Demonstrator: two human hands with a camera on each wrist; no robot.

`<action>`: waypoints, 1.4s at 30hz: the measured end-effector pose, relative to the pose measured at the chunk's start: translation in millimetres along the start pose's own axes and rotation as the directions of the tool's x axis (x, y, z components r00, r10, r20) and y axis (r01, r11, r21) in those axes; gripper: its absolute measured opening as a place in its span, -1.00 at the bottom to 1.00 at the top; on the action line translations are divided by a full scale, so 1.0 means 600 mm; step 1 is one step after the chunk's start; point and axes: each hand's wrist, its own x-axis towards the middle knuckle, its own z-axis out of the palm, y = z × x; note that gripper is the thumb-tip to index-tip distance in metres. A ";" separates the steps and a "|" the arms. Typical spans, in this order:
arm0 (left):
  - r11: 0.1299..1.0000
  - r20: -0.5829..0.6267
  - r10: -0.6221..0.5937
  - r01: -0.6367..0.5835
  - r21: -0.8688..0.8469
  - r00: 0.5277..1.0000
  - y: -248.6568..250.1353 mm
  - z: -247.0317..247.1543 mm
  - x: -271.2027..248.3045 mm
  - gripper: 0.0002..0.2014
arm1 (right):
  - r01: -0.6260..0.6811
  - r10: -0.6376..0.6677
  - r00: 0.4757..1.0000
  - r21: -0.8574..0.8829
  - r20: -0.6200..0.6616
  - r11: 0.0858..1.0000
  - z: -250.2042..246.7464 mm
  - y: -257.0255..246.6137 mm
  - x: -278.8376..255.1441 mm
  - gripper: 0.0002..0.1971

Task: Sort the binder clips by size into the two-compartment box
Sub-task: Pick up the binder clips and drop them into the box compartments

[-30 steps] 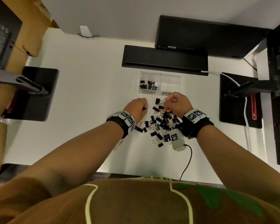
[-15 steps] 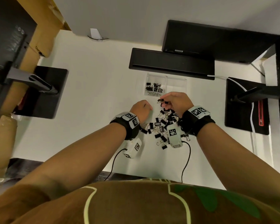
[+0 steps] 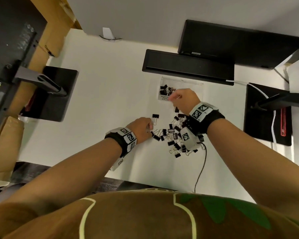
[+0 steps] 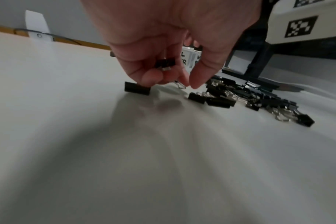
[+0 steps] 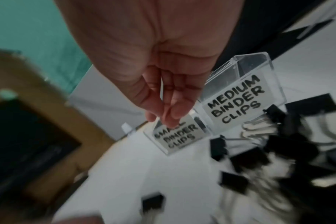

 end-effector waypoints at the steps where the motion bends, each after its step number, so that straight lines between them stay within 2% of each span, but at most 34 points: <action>1: 0.999 0.018 0.017 -0.018 0.032 1.000 -0.002 0.000 -0.002 -0.82 | 0.008 -0.003 0.998 -0.093 0.056 0.996 0.009 0.005 -0.008 -0.78; 3: 0.995 0.037 0.025 -0.028 0.095 0.999 -0.005 0.002 -0.004 -0.73 | 0.020 0.034 0.981 -0.277 0.192 0.961 0.022 0.016 -0.019 -0.73; 5: 0.990 0.034 0.012 -0.016 0.138 0.999 -0.008 0.007 -0.003 -0.71 | 0.078 0.062 0.955 -0.448 0.289 0.891 0.033 0.028 -0.022 -0.66; 9: 0.981 0.021 0.006 -0.010 0.193 1.000 -0.008 0.011 -0.001 -0.77 | 0.151 0.049 0.943 -0.554 0.330 0.819 0.043 0.044 -0.025 -0.60; 12: 0.977 0.008 0.008 -0.009 0.212 1.000 -0.004 0.010 0.001 -0.79 | 0.174 0.000 0.950 -0.531 0.312 0.829 0.049 0.053 -0.026 -0.63; 15: 0.978 0.025 -0.005 -0.001 0.209 1.000 -0.001 0.010 0.003 -0.74 | 0.140 -0.002 0.962 -0.487 0.274 0.862 0.054 0.060 -0.025 -0.66; 19: 0.974 0.029 0.007 -0.013 0.227 1.000 0.005 0.011 0.006 -0.70 | 0.098 0.002 0.973 -0.418 0.233 0.903 0.051 0.059 -0.027 -0.81; 22: 0.975 0.020 0.007 -0.012 0.222 1.000 0.006 0.014 0.011 -0.73 | 0.070 -0.035 0.992 -0.285 0.124 0.956 0.034 0.040 -0.025 -0.91; 24: 0.980 0.019 0.000 -0.003 0.200 1.000 0.008 0.015 0.013 -0.75 | 0.013 -0.010 1.000 -0.146 0.020 0.989 0.017 0.025 -0.016 -0.93; 28: 0.990 -0.001 -0.005 0.006 0.141 1.000 0.015 0.017 0.017 -0.83 | -0.050 0.045 0.990 -0.031 -0.130 0.998 -0.015 0.002 0.018 -0.85; 32: 0.993 -0.011 0.003 -0.002 0.116 1.000 0.023 0.016 0.020 -0.83 | -0.068 0.060 0.988 -0.055 -0.144 0.996 -0.025 -0.011 0.039 -0.74; 35: 0.998 -0.024 0.017 -0.015 0.057 1.000 0.029 0.011 0.024 -0.88 | -0.093 0.092 0.989 -0.008 -0.120 0.996 -0.025 -0.008 0.039 -0.67; 39: 0.999 -0.074 0.044 -0.042 0.023 0.996 0.053 -0.013 0.033 -0.93 | -0.057 0.062 0.987 0.036 -0.147 0.998 -0.021 0.012 0.013 -0.73; 42: 0.997 -0.168 0.067 -0.074 -0.034 0.984 0.080 -0.044 0.055 -0.93 | -0.058 0.061 0.995 0.051 -0.075 0.997 -0.007 0.037 -0.028 -0.77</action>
